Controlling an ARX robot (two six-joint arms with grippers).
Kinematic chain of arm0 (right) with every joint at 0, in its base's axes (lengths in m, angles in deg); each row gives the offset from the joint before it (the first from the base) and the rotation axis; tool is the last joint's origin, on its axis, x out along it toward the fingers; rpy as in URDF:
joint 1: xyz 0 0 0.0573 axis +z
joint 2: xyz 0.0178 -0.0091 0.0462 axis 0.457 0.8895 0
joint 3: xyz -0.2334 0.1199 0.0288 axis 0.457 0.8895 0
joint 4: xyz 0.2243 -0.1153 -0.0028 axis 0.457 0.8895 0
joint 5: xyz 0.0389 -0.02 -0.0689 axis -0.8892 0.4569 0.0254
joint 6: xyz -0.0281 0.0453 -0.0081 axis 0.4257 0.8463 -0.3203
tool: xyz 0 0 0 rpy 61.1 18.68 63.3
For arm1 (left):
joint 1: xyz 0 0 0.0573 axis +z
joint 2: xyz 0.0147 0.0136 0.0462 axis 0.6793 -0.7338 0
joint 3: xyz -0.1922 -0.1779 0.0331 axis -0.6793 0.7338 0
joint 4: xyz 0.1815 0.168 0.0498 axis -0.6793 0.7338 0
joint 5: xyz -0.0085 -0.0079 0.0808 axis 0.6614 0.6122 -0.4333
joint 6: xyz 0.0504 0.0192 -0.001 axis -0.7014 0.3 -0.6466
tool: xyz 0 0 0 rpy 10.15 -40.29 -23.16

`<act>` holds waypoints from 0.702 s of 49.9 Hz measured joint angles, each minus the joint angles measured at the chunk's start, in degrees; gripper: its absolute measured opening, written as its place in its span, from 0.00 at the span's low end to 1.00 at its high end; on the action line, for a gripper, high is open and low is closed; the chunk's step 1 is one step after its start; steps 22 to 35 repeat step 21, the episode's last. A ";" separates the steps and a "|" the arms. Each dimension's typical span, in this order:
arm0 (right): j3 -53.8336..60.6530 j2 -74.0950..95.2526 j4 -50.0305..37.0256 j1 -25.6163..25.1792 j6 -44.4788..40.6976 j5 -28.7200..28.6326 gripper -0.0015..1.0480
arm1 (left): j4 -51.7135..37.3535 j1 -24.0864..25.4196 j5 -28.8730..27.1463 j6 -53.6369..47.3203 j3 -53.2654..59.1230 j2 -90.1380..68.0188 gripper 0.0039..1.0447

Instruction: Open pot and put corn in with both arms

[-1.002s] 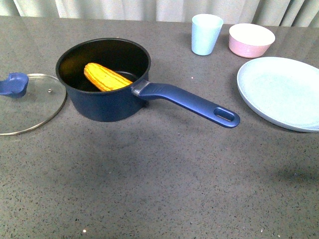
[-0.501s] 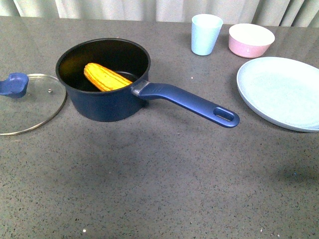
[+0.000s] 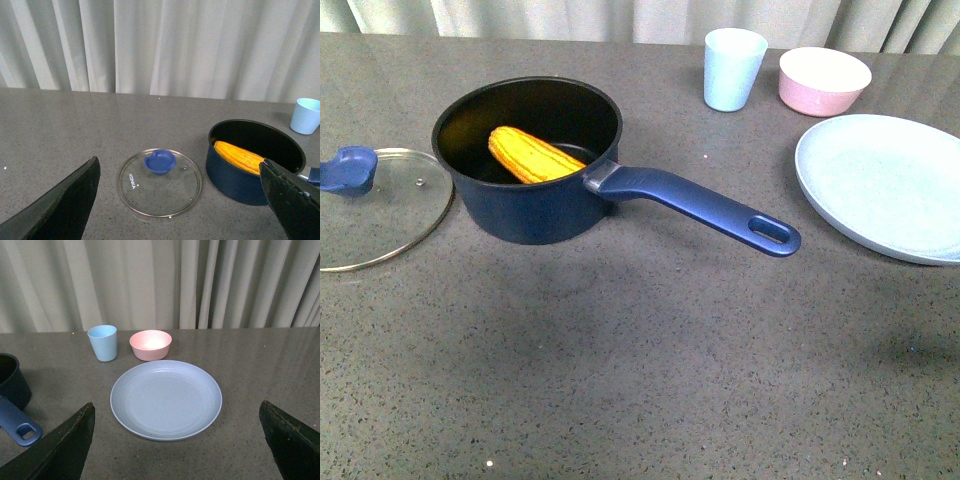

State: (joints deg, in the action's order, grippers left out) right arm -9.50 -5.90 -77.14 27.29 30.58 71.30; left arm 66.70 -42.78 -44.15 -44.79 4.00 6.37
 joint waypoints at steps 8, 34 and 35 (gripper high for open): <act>0.00 0.00 0.00 -0.02 0.02 -0.02 0.91 | 0.00 0.00 0.00 0.00 0.00 0.00 0.92; 0.00 0.00 0.00 0.00 0.02 0.00 0.91 | 0.00 0.00 0.00 0.00 0.00 0.00 0.92; 0.00 0.00 0.00 0.00 0.02 0.00 0.91 | 0.00 0.00 0.00 0.00 0.00 0.00 0.92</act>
